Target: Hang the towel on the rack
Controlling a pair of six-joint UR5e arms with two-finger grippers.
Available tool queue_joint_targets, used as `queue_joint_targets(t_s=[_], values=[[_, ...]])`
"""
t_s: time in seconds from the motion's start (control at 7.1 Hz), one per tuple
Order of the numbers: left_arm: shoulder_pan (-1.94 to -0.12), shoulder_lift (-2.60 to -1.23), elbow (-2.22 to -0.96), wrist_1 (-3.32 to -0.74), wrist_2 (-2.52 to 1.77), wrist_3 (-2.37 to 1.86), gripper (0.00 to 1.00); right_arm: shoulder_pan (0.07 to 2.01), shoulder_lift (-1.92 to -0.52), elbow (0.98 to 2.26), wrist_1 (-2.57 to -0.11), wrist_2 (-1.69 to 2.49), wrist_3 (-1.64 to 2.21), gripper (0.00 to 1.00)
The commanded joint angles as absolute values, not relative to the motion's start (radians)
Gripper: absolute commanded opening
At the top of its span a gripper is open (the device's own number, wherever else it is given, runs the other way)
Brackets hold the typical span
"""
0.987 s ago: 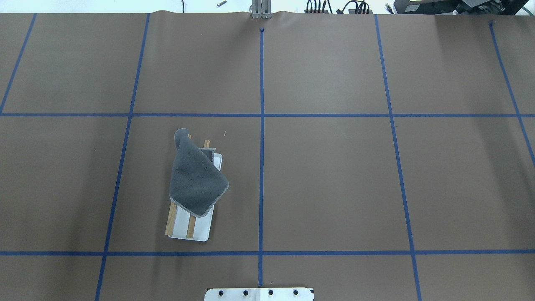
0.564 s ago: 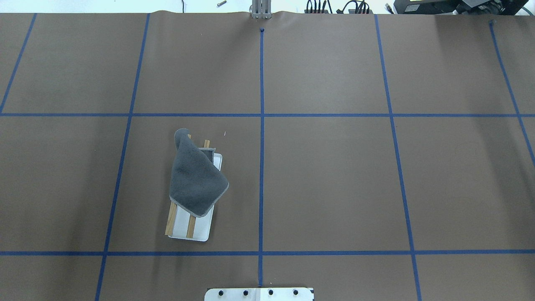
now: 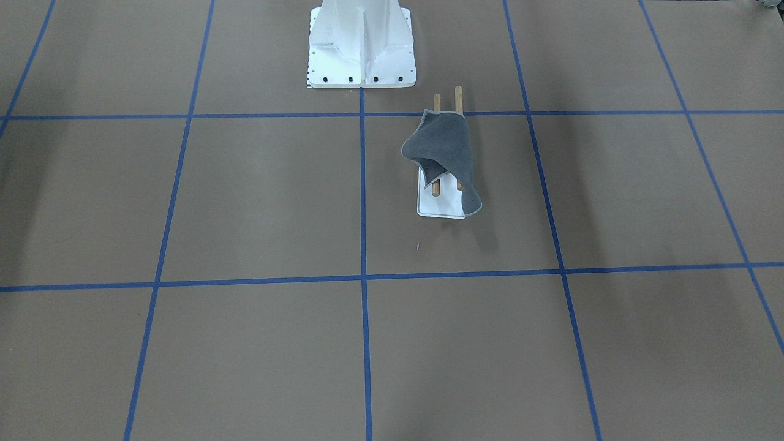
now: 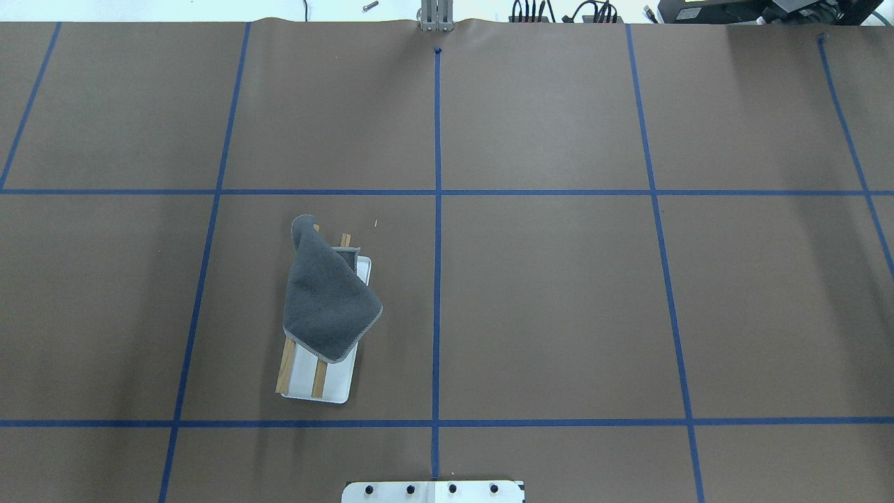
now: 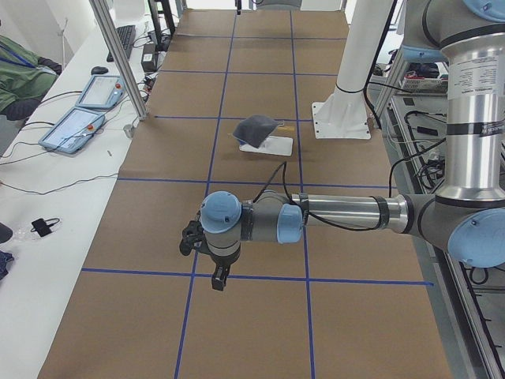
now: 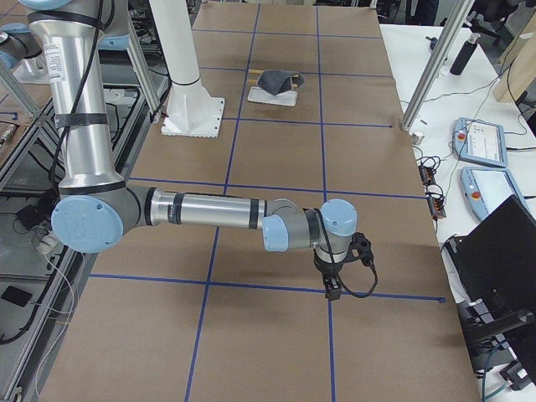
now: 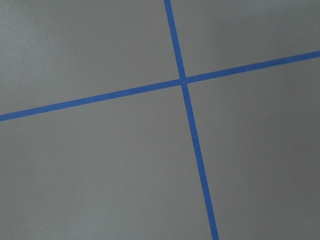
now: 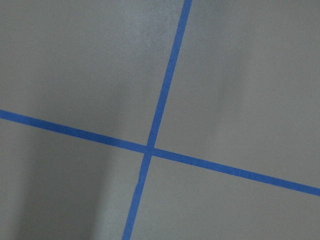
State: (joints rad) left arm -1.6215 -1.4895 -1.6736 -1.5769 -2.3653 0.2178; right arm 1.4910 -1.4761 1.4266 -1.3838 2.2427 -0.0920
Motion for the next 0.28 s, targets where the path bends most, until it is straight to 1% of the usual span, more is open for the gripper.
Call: queue_joint_targets(t_s=[0.0,0.14], values=[[-1.621,-1.489,-1.674,-1.577,-2.365,0.218,0.98,1.490,-1.476,1.427,-1.384,2.243,-0.092,1.00],[-1.621,-1.489,-1.674,-1.577,-2.365,0.218,0.98,1.491,-1.476,1.427,-1.384,2.243,-0.092,1.00]])
